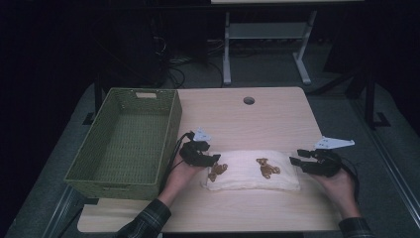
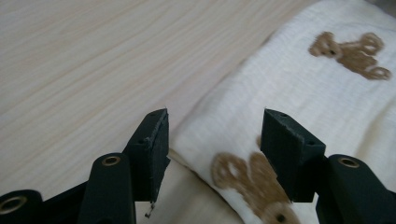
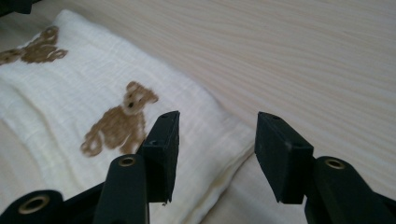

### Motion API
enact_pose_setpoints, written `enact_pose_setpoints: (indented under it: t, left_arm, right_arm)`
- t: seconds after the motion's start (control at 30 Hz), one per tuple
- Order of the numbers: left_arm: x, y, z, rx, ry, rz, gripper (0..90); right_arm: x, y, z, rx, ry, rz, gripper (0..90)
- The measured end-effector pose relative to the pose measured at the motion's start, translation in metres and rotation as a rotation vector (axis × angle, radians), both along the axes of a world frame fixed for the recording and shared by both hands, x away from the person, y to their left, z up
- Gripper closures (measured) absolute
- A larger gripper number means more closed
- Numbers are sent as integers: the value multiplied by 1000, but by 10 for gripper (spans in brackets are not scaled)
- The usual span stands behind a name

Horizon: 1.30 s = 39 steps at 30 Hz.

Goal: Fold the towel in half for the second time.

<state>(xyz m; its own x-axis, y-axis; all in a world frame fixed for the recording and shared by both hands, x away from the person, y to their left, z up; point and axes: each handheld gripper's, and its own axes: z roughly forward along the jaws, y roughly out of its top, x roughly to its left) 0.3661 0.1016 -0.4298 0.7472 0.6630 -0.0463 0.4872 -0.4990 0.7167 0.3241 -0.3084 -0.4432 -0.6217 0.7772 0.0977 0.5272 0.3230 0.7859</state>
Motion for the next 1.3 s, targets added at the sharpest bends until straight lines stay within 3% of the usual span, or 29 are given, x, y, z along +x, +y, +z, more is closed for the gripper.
enact_pose_setpoints:
  t: [0.13,0.47,0.67,0.9,1.03,1.17,1.23,1.27,1.3]
  left_arm:
    - [13,-2,-6,15,15,27,417]
    - [25,-2,-16,48,39,74,422]
    - [28,-2,-21,74,50,82,427]
    - [28,-5,-28,142,49,63,445]
    - [29,-7,-29,142,48,51,471]
    - [29,-8,-29,106,82,16,619]
    - [29,-8,-28,124,91,-22,722]
    - [29,-10,-27,126,100,-31,816]
    - [29,-11,-27,134,97,-37,816]
  right_arm:
    - [17,0,-2,-11,-4,-23,512]
    - [42,2,-19,-47,24,-52,533]
    - [46,2,-30,-72,76,-50,575]
    - [44,1,-32,-69,79,-32,674]
    - [44,2,-32,-68,80,-14,756]
    - [43,3,-32,-58,96,-3,839]
    - [43,4,-32,-55,99,0,853]
    - [44,4,-32,-52,100,1,861]
    - [44,4,-32,-52,100,1,861]
